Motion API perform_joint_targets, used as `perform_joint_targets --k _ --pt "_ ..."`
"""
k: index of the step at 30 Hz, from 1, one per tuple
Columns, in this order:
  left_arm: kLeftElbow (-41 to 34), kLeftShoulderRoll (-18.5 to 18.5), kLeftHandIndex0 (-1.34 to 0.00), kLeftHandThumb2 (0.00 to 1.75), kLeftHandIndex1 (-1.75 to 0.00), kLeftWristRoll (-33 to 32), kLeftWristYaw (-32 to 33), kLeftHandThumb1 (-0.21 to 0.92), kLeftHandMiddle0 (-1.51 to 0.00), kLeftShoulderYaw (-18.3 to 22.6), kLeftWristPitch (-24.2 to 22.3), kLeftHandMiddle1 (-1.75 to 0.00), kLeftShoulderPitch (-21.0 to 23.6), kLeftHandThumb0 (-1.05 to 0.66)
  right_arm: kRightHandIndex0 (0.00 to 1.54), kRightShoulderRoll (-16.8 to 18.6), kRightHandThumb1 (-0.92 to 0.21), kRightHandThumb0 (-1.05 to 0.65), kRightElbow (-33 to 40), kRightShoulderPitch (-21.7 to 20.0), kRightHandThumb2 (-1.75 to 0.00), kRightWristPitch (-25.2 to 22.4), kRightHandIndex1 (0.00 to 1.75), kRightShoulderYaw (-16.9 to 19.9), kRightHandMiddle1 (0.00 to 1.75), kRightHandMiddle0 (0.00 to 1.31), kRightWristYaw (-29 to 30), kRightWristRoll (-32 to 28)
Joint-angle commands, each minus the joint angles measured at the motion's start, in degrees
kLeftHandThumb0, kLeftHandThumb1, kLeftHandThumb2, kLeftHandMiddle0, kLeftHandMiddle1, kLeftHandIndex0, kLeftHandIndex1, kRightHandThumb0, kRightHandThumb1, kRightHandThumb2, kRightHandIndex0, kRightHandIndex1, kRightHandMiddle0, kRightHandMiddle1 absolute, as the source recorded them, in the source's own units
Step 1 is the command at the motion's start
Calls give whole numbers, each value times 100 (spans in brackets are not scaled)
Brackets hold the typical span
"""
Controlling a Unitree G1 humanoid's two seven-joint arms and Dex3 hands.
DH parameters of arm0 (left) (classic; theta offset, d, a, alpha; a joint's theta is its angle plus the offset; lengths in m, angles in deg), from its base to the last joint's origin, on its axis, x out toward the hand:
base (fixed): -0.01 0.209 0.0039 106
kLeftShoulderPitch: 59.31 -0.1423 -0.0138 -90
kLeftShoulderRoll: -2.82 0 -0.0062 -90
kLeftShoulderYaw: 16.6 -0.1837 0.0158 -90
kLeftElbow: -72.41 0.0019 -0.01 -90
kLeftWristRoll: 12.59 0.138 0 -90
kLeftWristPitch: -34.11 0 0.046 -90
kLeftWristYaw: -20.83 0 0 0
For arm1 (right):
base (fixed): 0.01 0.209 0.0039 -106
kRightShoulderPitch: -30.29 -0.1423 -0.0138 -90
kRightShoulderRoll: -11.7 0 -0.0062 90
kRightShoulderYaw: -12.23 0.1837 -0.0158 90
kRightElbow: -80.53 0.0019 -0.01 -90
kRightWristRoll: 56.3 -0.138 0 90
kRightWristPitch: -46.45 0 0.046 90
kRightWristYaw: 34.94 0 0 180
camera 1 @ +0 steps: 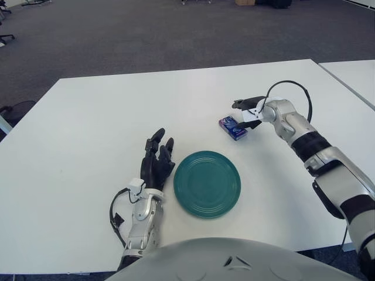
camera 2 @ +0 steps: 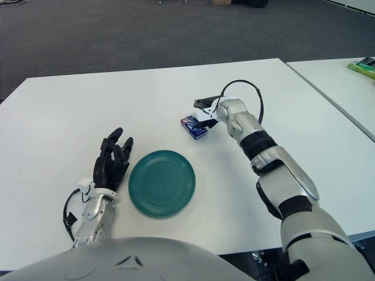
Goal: Put the gum into the plate.
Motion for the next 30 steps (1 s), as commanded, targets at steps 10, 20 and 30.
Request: perform_joint_targets --k 10,20,30 --pt "368 431 -8 85 -80 -25 32 92 -48 -16 -224 -2 14 -71 25 513 -92 -90 1937 854 -70 -2377 0 859 11 0 -450 -490" --pt "487 459 -7 82 -81 1 58 92 -49 -33 -183 -2 100 -73 14 521 -92 -95 2324 862 -70 -3009 0 715 2 0 -538 -550" --pt "540 461 -6 82 -81 -12 39 92 -47 -45 -152 -1 119 -72 12 498 -92 -98 2170 811 -68 -3104 0 393 0 0 -392 -437"
